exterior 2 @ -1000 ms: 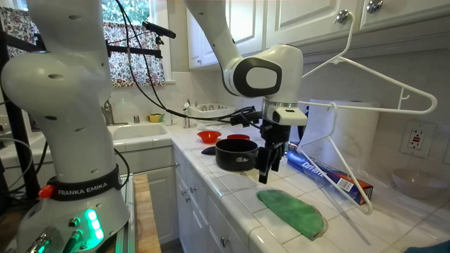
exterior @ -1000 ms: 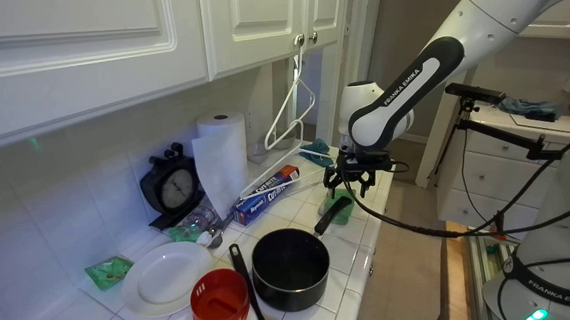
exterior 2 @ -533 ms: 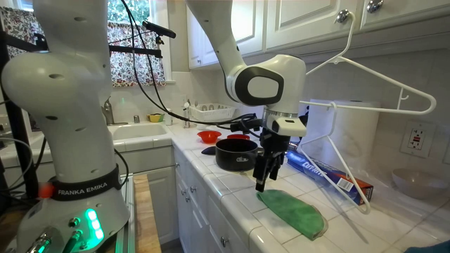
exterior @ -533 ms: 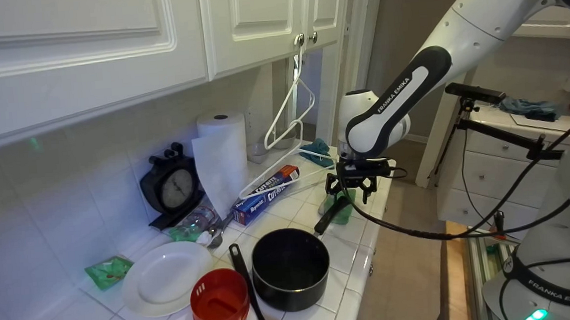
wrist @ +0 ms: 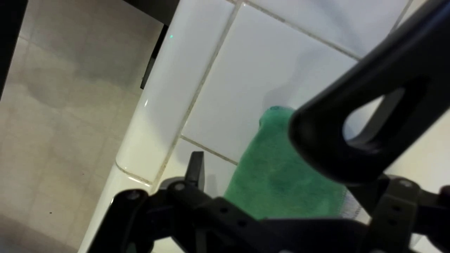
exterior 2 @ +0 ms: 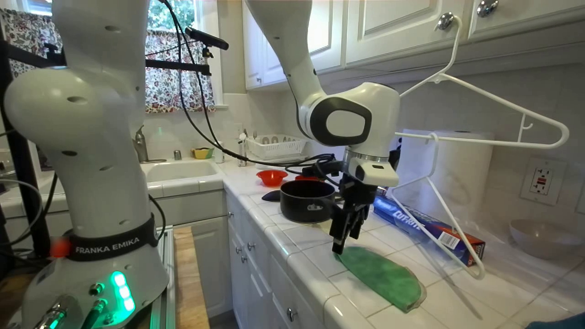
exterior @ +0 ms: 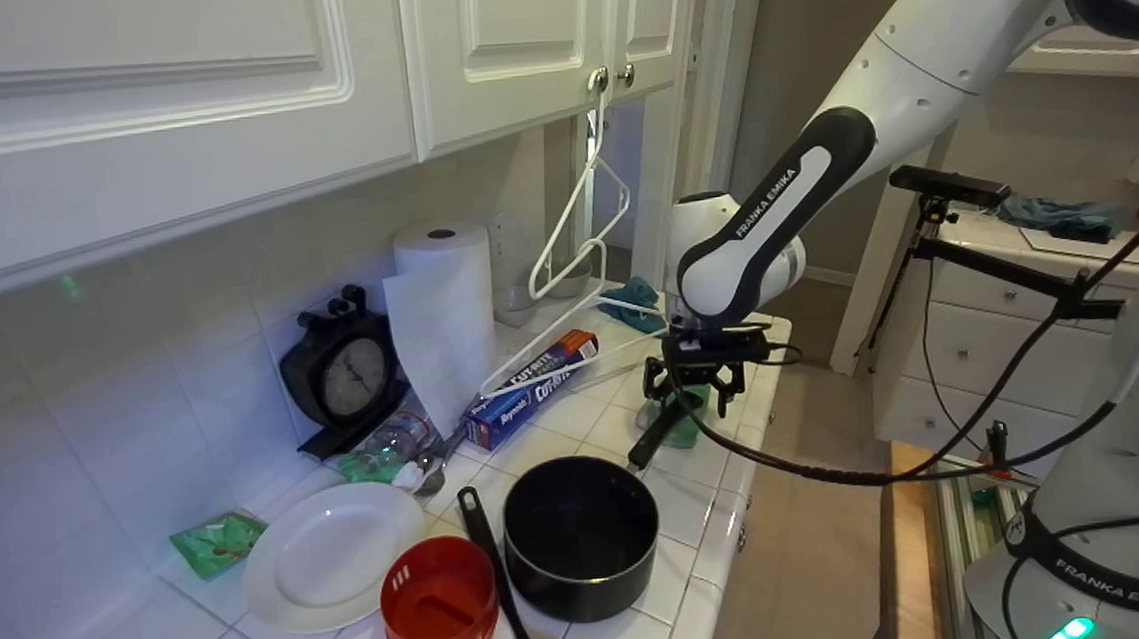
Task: Hang the green towel on the top hanger.
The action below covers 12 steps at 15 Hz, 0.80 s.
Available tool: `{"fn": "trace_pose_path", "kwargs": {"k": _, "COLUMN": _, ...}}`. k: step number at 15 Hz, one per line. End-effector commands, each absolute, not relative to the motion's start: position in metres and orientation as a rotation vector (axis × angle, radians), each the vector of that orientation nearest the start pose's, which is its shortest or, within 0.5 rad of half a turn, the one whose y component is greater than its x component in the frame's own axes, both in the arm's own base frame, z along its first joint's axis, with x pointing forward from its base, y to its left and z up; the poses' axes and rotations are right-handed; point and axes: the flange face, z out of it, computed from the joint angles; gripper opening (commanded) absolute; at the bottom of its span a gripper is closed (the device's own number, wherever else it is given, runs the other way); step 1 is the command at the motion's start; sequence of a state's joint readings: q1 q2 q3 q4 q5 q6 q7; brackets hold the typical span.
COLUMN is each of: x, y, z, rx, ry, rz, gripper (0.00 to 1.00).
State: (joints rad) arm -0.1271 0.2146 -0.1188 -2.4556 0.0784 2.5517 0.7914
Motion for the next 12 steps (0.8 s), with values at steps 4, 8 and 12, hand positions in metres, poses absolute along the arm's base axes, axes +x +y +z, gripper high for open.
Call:
{"fn": "trace_pose_path", "kwargs": {"k": 4, "x": 0.467, "y": -0.117, "z": 0.186, "rx": -2.702, "ry": 1.648, "rz": 0.223, "gripper": 0.99}}
{"fn": "trace_pose_path", "kwargs": {"k": 8, "x": 0.47, "y": -0.117, "z": 0.179, "rx": -2.715, "ry": 1.651, "rz": 0.238, "gripper": 0.65}}
{"fn": "trace_pose_path", "kwargs": {"k": 12, "x": 0.473, "y": -0.121, "z": 0.179, "rx": -2.709, "ry": 1.663, "rz": 0.231, "gripper": 0.36}}
